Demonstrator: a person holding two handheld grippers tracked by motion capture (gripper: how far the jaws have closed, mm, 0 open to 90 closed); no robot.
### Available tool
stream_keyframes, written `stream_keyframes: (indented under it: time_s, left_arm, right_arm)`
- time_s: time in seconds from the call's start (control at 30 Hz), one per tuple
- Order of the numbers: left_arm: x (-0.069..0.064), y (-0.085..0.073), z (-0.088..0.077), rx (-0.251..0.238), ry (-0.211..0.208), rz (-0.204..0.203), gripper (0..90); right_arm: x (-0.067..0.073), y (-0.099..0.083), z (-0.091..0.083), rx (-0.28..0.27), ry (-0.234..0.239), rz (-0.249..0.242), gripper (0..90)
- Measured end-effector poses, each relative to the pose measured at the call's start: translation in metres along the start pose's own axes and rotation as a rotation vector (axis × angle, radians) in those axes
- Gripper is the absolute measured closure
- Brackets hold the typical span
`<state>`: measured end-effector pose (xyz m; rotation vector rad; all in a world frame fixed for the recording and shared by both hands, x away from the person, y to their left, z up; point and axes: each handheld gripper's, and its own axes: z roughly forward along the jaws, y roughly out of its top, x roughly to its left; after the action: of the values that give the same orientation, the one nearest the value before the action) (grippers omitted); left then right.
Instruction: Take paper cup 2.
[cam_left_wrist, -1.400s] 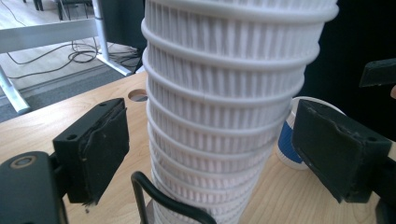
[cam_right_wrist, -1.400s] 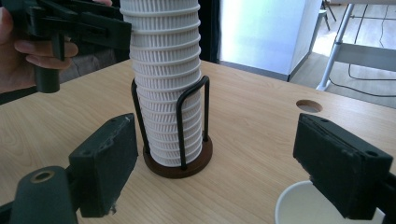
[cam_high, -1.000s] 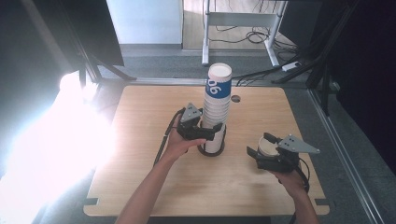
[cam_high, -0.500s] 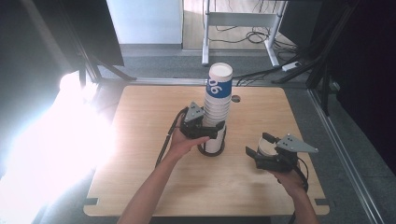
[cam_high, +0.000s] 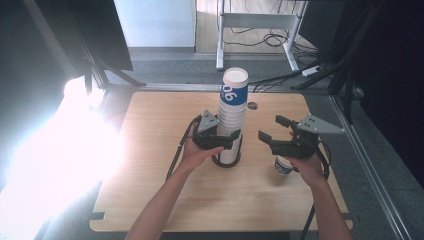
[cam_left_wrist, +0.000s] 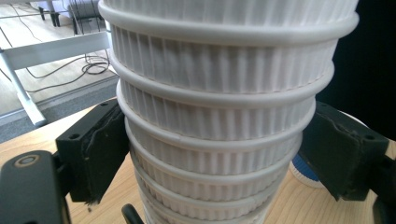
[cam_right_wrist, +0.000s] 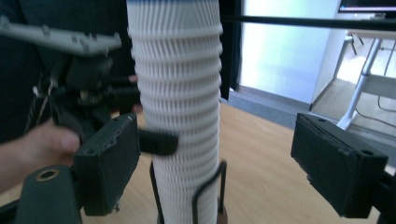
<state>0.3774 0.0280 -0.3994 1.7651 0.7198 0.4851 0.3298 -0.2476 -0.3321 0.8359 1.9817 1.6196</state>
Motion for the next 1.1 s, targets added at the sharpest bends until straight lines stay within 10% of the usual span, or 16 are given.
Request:
stream_keyframes:
  time_s: [0.47,1.1]
  left_arm:
    - [-0.002,0.000,0.000,0.000,0.005,0.004,13.1]
    - [-0.003,0.000,0.000,-0.001,0.009,0.009,13.1]
  right_arm:
    - [0.017,0.055,0.028,-0.012,0.046,-0.059,15.4]
    - [0.024,0.080,0.046,-0.012,0.062,-0.073,14.7]
